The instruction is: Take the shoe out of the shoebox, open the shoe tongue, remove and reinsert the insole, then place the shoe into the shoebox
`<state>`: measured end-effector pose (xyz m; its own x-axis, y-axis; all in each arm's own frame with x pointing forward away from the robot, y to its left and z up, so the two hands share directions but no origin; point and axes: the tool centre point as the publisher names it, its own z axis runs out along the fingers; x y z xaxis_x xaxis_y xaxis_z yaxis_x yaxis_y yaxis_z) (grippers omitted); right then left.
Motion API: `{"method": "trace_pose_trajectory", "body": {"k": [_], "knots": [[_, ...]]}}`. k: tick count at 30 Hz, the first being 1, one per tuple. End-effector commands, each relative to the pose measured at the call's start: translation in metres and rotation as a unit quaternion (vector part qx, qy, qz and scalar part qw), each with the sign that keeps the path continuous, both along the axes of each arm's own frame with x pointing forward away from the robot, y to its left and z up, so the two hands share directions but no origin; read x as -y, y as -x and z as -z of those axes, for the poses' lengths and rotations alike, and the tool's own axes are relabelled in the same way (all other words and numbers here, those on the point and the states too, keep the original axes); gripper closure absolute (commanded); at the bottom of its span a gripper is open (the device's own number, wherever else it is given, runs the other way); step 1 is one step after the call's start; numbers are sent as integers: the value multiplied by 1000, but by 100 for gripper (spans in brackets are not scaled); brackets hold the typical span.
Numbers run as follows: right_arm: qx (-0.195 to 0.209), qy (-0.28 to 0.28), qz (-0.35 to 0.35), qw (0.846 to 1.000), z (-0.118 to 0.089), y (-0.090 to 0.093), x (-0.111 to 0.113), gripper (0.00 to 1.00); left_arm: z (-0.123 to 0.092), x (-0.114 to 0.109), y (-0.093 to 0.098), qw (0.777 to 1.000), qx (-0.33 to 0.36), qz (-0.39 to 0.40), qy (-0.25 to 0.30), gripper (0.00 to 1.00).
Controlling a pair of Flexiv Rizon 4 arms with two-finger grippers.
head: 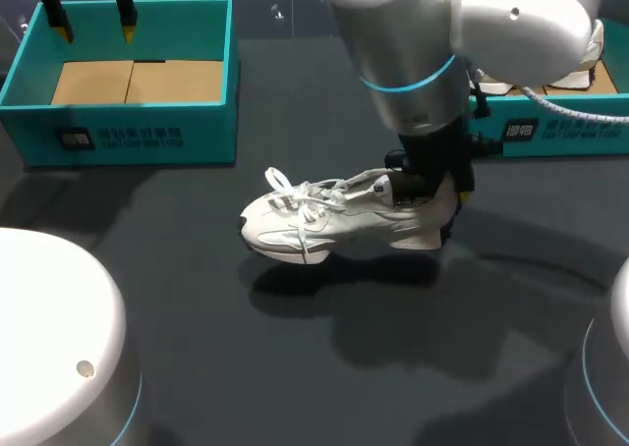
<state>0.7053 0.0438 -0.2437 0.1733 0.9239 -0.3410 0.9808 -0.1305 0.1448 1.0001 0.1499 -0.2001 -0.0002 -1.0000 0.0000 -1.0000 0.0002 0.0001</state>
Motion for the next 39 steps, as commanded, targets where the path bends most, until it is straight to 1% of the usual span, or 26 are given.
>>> {"method": "trace_pose_trajectory", "body": {"k": [1, 2, 5, 12, 14, 15, 16, 21, 28, 39], "knots": [[-10, 2, 4, 1000, 23, 4, -7, 100, 0, 0, 0, 1000, 0, 0, 0, 0], [-13, -2, 2, 1000, 30, 6, -8, 100, 0, 0, 0, 1000, 0, 0, 0, 0], [-16, -7, 1, 1000, 41, 12, -10, 100, 0, 0, 0, 1000, 0, 0, 0, 0], [-32, -11, 8, 999, 72, 19, -7, 100, 0, 0, 0, 1000, 0, 0, 0, 0], [-34, -16, 9, 999, 78, 20, -6, 100, 0, 0, 0, 1000, 0, 0, 0, 0], [-38, -8, 9, 999, 83, 21, -7, 100, 0, 0, 0, 1000, 0, 0, 0, 0], [-37, -16, 8, 999, 87, 21, -7, 100, 0, 0, 0, 1000, 0, 0, 0, 0], [-47, -6, 12, 999, 101, 24, -4, 100, 0, 0, 0, 1000, 0, 0, 0, 0], [-49, -8, 14, 999, 115, 27, -2, 100, 0, 0, 0, 1000, 0, 0, 0, 0], [-54, -13, -5, 998, 125, 24, -4, 100, 0, 0, 0, 1000, 0, 0, 0, 0]]}}
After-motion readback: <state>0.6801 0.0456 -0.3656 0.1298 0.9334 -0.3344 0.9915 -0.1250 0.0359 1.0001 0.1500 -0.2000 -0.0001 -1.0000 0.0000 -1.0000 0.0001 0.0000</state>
